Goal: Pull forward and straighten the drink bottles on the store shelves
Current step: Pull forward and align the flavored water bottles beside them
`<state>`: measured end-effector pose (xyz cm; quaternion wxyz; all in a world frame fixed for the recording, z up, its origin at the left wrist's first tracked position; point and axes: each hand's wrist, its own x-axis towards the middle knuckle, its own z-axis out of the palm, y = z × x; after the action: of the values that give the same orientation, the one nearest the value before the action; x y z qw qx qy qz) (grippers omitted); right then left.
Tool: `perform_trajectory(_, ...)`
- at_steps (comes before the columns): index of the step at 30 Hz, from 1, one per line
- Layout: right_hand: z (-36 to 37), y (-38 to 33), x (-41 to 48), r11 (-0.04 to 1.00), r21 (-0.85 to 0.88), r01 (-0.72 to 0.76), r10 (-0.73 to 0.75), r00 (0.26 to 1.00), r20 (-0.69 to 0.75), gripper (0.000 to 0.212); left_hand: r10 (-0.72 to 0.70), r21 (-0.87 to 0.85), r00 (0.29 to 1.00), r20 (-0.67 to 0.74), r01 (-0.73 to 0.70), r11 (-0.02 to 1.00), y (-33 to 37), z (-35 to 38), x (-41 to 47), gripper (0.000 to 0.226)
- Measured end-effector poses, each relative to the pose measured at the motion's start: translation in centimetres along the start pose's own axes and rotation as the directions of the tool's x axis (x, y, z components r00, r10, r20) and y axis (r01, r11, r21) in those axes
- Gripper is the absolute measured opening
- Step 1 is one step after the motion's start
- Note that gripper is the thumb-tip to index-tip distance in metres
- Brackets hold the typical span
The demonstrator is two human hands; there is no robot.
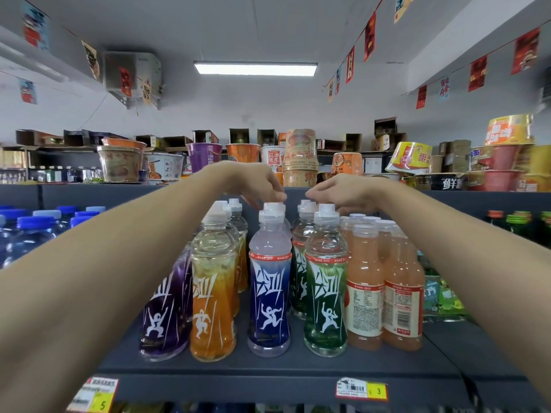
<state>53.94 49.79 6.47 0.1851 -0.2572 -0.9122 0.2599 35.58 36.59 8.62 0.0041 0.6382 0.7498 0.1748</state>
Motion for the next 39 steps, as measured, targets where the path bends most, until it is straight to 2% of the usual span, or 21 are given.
perform_trajectory(5, 2.2, 0.7, -0.8, 0.991, 0.101, 0.086, -0.054, 0.958, -0.283, 0.047, -0.031, -0.042, 0.986, -0.164, 0.025, 0.999, 0.1, 1.7, -1.1, 0.039)
perform_trajectory(8, 3.5, 1.2, -1.6, 0.980, 0.122, 0.155, -0.072, 0.855, -0.514, 0.036, -0.071, -0.053, 0.958, -0.278, 0.058, 0.997, 0.0, 2.4, -1.7, 0.041)
perform_trajectory(11, 3.7, 0.8, -2.8, 0.966, -0.012, 0.257, -0.206, 0.743, -0.637, 0.035, -0.013, 0.033, 0.908, -0.419, 0.030, 0.999, 0.6, 2.0, -2.5, 0.039)
perform_trajectory(14, 4.1, 0.1, -4.4, 0.938, -0.207, 0.280, -0.348, 0.729, -0.590, 0.040, 0.101, 0.166, 0.900, -0.424, -0.032, 0.986, 1.7, 2.0, -3.5, 0.043)
perform_trajectory(18, 5.2, 0.0, -6.5, 0.849, -0.475, 0.231, -0.453, 0.781, -0.429, 0.041, 0.145, 0.351, 0.976, -0.164, -0.080, 0.933, 3.0, 3.1, -5.6, 0.068)
perform_trajectory(20, 5.8, 0.0, -7.2, 0.818, -0.526, 0.231, -0.453, 0.824, -0.341, 0.036, 0.135, 0.417, 0.990, -0.051, -0.102, 0.903, 2.9, 3.8, -6.2, 0.085)
perform_trajectory(26, 6.0, -0.5, -7.7, 0.875, -0.409, 0.259, -0.389, 0.879, -0.276, 0.023, 0.097, 0.343, 0.995, -0.021, -0.084, 0.936, 2.3, 4.1, -6.6, 0.076)
perform_trajectory(28, 6.1, -0.7, -7.8, 0.883, -0.389, 0.264, -0.383, 0.884, -0.270, 0.023, 0.096, 0.342, 0.995, 0.002, -0.091, 0.935, 2.7, 4.2, -6.6, 0.079)
perform_trajectory(33, 6.8, -1.1, -7.8, 0.907, -0.334, 0.257, -0.358, 0.887, -0.292, 0.018, 0.109, 0.329, 0.994, 0.006, -0.105, 0.938, 3.3, 4.4, -7.1, 0.070)
perform_trajectory(36, 7.2, -1.0, -7.9, 0.911, -0.342, 0.232, -0.348, 0.876, -0.334, 0.021, 0.134, 0.308, 0.991, -0.027, -0.120, 0.944, 3.3, 4.7, -7.7, 0.078)
perform_trajectory(39, 8.1, -0.7, -8.1, 0.906, -0.364, 0.215, -0.366, 0.830, -0.421, 0.029, 0.204, 0.265, 0.972, -0.115, -0.168, 0.950, 2.9, 5.9, -8.5, 0.092)
